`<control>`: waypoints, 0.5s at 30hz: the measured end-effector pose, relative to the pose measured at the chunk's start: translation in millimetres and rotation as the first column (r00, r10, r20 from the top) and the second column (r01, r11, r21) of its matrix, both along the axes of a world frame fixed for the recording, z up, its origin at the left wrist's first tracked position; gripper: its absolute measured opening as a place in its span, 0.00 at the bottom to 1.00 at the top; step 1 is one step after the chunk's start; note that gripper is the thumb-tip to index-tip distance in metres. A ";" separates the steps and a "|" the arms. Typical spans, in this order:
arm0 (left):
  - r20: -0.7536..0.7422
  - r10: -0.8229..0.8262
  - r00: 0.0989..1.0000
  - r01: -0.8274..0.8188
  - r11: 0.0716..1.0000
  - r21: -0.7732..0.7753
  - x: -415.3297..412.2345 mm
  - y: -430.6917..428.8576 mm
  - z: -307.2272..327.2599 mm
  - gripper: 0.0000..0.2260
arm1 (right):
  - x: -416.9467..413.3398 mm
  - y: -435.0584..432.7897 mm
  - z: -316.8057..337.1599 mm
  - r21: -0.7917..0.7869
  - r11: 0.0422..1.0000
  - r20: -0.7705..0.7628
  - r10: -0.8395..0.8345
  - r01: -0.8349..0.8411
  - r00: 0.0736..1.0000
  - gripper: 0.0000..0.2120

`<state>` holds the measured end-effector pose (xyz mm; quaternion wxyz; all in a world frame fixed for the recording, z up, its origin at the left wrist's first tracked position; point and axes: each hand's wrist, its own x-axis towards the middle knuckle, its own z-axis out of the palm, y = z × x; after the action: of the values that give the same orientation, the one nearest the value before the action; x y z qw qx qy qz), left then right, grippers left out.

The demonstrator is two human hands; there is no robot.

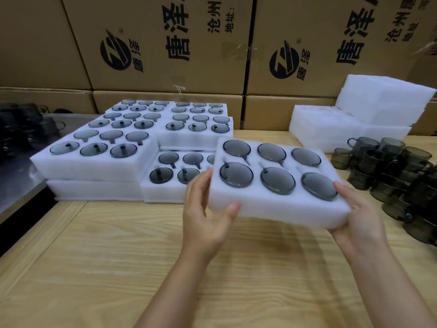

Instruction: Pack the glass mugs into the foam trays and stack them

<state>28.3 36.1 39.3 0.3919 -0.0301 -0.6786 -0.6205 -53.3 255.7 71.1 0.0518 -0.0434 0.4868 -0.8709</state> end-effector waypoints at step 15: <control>0.209 0.662 0.720 -0.618 0.749 -0.239 -39.4 -112.8 -20.1 0.24 | -65.8 -175.2 -9.4 0.222 0.973 -0.002 0.061 -0.059 0.998 0.10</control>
<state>-11.0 -76.7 19.3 0.4786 0.2651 -0.7405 -0.3902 -119.2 80.5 61.6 0.0803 -0.0560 0.5797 -0.8090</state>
